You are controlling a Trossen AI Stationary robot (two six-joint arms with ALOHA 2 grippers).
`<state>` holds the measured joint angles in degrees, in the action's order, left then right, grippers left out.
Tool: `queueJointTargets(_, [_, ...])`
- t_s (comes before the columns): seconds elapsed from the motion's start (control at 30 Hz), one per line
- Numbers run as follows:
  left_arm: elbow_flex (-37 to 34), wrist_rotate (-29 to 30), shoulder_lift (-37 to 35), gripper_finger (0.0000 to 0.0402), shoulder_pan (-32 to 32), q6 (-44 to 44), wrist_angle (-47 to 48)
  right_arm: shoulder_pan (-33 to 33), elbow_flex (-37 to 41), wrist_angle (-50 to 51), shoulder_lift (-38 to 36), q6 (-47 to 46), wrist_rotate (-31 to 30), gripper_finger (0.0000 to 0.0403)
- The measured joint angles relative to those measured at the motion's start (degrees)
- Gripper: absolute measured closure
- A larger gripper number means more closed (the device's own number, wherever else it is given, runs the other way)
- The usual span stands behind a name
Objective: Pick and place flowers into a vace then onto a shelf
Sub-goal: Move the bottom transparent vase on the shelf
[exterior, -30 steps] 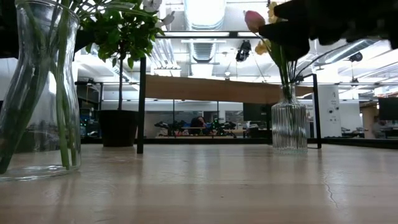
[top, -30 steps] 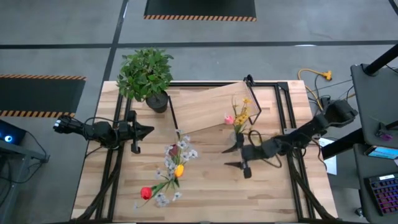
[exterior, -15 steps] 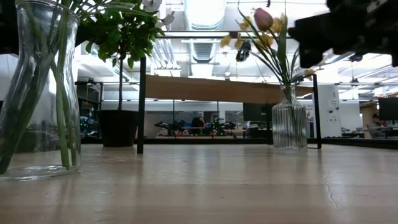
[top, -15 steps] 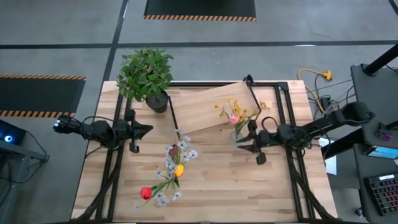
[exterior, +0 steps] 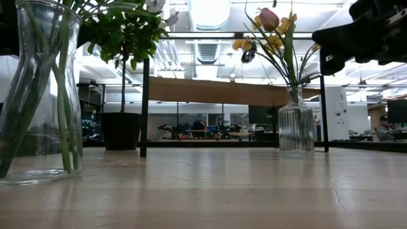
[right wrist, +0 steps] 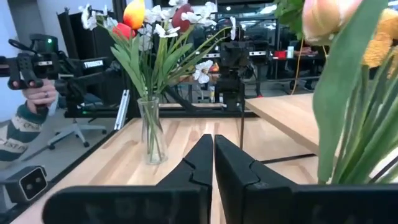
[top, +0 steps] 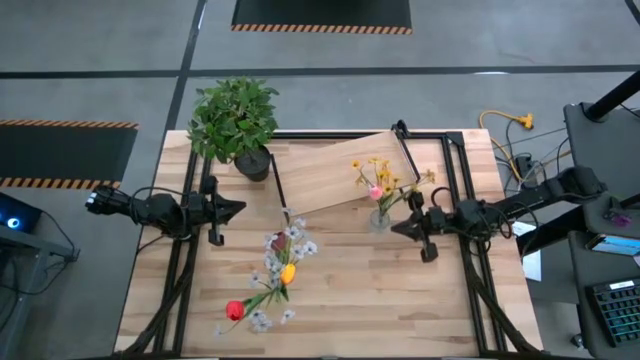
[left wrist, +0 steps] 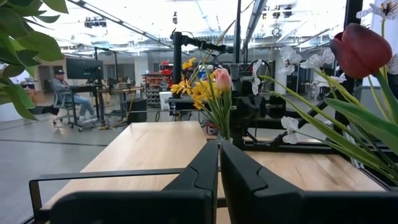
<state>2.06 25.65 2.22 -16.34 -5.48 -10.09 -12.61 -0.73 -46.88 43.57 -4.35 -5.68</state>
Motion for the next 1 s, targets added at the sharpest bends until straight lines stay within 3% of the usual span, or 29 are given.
queueJointTargets(0.4, [0.0, -0.4, 0.1, 0.0402, 0.0, 0.3, 0.0, -4.5, 0.0, 2.4, -1.7, 1.5, -4.8, 0.0394])
queueJointTargets(0.53, [-0.7, -5.2, 0.4, 0.039, 0.0, 2.2, 0.4, -4.8, 0.0, 2.1, -1.9, 1.5, -4.9, 0.0394])
queueJointTargets(0.63, [-0.4, -9.6, 1.2, 0.0352, 0.0, 4.1, 4.1, -4.8, 0.0, 2.1, -1.9, 2.3, -4.9, 0.0394])
queueJointTargets(0.8, [-0.2, -16.3, 4.8, 0.0254, -0.1, 9.7, 5.1, -4.8, 0.0, 2.1, -1.9, 3.6, -4.8, 0.0394])
queueJointTargets(1.0, [-0.1, -17.6, 9.4, 0.019, -0.1, 14.2, 5.0, -4.8, 0.0, 2.1, -1.9, 3.9, -4.8, 0.0394])
